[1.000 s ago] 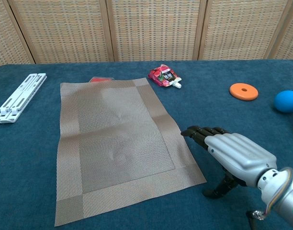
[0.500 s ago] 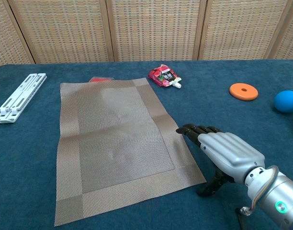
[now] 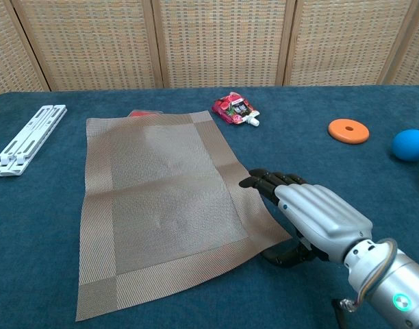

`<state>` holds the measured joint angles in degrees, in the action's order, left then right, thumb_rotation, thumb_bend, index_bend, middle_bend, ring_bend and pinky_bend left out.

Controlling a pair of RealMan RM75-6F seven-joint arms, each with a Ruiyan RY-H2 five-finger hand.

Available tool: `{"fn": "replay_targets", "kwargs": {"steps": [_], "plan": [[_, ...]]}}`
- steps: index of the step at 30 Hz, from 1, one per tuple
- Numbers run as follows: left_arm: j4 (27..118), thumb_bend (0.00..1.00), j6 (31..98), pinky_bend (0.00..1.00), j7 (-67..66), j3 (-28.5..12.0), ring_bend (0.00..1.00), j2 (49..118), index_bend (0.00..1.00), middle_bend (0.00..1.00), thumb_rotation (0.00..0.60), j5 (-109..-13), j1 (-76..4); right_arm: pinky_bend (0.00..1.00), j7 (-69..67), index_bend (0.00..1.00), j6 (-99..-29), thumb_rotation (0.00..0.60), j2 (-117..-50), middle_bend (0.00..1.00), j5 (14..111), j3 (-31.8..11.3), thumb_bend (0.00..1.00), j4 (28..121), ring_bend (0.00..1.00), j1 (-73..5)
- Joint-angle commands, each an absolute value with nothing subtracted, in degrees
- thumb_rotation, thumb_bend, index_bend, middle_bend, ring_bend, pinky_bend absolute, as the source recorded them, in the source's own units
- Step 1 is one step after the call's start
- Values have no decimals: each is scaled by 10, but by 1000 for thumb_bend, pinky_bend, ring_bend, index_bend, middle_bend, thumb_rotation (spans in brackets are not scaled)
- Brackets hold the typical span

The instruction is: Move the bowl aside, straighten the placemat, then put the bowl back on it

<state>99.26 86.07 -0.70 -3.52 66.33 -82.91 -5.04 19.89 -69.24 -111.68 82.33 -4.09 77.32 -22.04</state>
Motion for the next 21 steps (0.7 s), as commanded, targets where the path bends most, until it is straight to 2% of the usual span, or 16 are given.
{"fn": "replay_targets", "kwargs": {"steps": [1,4,9,12,14,21], "plan": [[993,52,859,0,-6,-35,0,663,0,0,600,-829,-51,0,200,154,-690,600,-1118,0,821,-40,485,772,0,-221],[994,52,858,0,-4,-35,0,663,0,0,600,-829,-51,0,201,189,-685,600,-1121,0,816,-41,484,766,0,-222],[993,52,854,0,0,-35,0,663,0,0,600,-828,-51,0,169,415,-689,600,-1133,3,820,-47,420,743,0,-225],[992,52,851,0,1,-35,0,663,0,0,600,-827,-52,5,132,537,-706,600,-1146,67,836,-50,409,718,0,-226],[992,52,849,0,3,-36,0,663,0,0,600,-825,-53,13,110,584,-726,600,-1155,108,853,-50,409,698,0,-226],[992,52,847,0,4,-35,0,664,0,0,600,-827,-53,15,89,608,-738,600,-1163,121,862,-46,414,677,0,-224]]}}
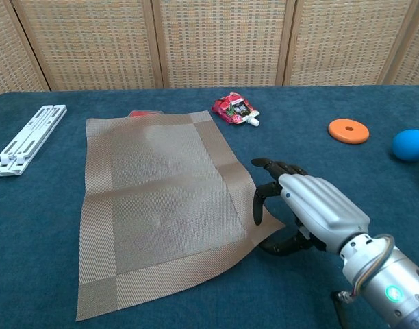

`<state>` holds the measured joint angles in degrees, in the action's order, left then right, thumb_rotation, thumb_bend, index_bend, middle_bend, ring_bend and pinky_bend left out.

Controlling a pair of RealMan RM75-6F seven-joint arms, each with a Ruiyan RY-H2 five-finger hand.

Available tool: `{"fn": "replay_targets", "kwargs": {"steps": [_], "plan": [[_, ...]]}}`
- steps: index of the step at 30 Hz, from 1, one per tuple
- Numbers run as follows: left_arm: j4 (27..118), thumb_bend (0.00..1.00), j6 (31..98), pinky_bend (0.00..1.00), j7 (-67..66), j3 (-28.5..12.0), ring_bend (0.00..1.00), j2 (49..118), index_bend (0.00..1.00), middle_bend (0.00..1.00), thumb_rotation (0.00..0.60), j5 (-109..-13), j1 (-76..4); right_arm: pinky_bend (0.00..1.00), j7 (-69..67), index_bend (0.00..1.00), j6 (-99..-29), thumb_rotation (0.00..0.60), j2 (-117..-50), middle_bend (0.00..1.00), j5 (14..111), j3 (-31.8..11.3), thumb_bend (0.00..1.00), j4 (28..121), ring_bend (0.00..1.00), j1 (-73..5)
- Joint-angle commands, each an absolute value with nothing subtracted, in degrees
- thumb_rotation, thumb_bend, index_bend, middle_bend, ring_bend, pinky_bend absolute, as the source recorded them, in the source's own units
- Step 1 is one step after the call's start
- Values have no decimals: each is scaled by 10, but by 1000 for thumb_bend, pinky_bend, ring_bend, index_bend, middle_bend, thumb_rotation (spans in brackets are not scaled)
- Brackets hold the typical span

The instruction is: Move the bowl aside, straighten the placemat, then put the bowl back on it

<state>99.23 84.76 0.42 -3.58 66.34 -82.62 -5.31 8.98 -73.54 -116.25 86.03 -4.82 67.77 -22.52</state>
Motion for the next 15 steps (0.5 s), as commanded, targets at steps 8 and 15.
{"fn": "replay_targets", "kwargs": {"steps": [8,15], "plan": [[992,52,847,0,4,-36,0,665,0,0,600,-826,-53,15,87,629,-745,600,-1158,123,866,-46,514,688,0,-222],[992,52,846,0,4,-36,0,665,0,0,600,-827,-53,16,91,673,-751,600,-1149,143,871,-43,527,703,0,-220]]}}
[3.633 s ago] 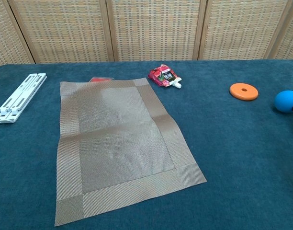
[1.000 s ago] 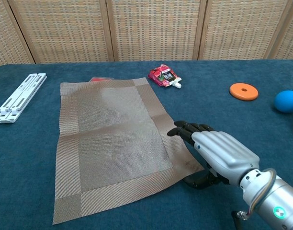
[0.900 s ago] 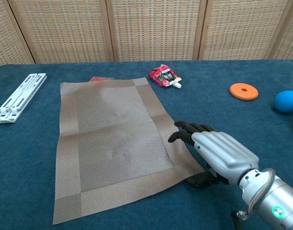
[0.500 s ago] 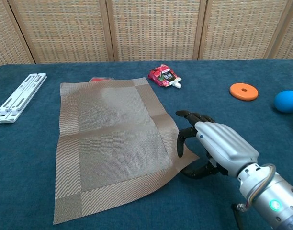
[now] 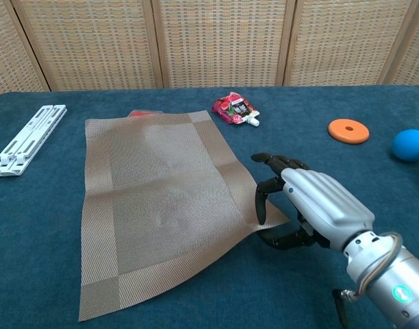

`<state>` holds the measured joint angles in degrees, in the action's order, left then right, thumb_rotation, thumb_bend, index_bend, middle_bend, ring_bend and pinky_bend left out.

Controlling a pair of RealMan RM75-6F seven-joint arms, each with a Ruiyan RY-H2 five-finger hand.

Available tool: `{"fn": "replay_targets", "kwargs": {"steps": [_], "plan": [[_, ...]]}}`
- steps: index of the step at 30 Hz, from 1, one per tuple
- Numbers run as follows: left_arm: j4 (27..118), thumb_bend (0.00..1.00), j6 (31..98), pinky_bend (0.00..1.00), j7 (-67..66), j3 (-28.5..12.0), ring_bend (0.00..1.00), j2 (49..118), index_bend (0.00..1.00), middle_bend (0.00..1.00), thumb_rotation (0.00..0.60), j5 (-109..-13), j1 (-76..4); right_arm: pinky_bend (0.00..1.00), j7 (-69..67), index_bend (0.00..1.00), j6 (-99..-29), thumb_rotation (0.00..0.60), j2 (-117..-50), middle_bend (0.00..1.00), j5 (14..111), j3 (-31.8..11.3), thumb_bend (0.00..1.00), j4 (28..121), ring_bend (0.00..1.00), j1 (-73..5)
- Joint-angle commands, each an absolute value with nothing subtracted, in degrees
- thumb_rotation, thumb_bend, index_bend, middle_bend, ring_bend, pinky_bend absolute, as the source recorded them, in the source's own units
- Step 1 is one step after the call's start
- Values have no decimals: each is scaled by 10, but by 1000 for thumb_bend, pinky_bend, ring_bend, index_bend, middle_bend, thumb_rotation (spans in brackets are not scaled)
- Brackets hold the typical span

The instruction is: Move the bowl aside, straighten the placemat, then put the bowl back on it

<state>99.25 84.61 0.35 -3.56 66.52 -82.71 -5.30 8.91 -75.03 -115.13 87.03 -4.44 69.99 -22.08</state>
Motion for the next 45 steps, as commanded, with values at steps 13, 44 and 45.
{"fn": "replay_targets", "kwargs": {"steps": [13,44,45], "plan": [[995,52,850,0,0,-34,0,667,0,0,600,-834,-52,15,100,697,-782,600,-1121,156,890,-23,533,753,0,-200],[999,52,849,0,-9,-29,0,671,0,0,600,-842,-51,15,87,716,-842,600,-945,161,875,-66,543,822,0,-161],[999,52,849,0,-10,-29,0,671,0,0,600,-842,-51,15,84,717,-841,600,-940,162,872,-70,543,821,0,-162]]}}
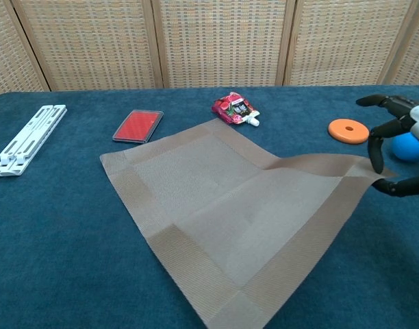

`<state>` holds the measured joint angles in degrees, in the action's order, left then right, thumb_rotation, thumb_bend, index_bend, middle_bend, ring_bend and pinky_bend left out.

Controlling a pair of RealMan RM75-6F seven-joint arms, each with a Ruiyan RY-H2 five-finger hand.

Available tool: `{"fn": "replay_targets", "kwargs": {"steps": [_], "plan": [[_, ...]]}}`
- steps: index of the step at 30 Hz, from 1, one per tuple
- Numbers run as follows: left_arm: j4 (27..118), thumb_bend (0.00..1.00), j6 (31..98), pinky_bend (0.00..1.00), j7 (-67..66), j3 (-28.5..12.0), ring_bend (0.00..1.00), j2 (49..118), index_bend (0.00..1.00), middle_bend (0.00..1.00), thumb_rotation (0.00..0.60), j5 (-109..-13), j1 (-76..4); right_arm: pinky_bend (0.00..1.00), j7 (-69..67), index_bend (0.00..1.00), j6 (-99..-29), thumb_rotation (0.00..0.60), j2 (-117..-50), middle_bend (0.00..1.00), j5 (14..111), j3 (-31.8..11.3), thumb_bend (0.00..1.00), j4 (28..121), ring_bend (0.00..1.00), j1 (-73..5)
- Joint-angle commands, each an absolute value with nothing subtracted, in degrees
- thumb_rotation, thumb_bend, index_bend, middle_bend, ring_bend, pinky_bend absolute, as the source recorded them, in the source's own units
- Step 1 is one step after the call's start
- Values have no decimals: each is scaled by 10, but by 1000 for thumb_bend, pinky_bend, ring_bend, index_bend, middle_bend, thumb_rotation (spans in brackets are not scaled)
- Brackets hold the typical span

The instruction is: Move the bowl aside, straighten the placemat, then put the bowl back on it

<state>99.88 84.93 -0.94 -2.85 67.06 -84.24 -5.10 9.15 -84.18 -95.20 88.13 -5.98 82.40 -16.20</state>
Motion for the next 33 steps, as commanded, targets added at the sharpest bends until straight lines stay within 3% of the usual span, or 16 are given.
{"fn": "replay_targets", "kwargs": {"steps": [1,14,16,18,21,24,33], "plan": [[999,52,848,0,-10,-29,0,671,0,0,600,-841,-52,15,81,717,-840,600,-931,162,865,-78,543,818,0,-162],[997,52,842,0,-23,-28,0,677,0,0,600,-839,-55,9,113,704,-739,600,-874,159,770,-165,535,789,0,-226],[997,52,840,0,-24,-28,0,678,0,0,600,-837,-55,2,132,670,-722,600,-869,132,752,-175,520,783,0,-236],[997,52,839,0,-23,-28,0,677,0,0,600,-836,-55,0,149,568,-714,600,-861,52,739,-180,461,780,0,-241],[994,52,835,0,-21,-29,0,678,0,0,600,-833,-57,0,152,399,-724,600,-843,0,727,-179,365,784,0,-228],[993,52,829,0,-27,-27,0,680,0,0,600,-837,-61,0,111,301,-751,600,-814,0,718,-172,311,801,0,-191],[1003,52,812,0,-50,-20,0,677,17,0,600,-868,-79,0,2,273,-830,600,-765,0,773,-117,276,840,0,-109]]}}
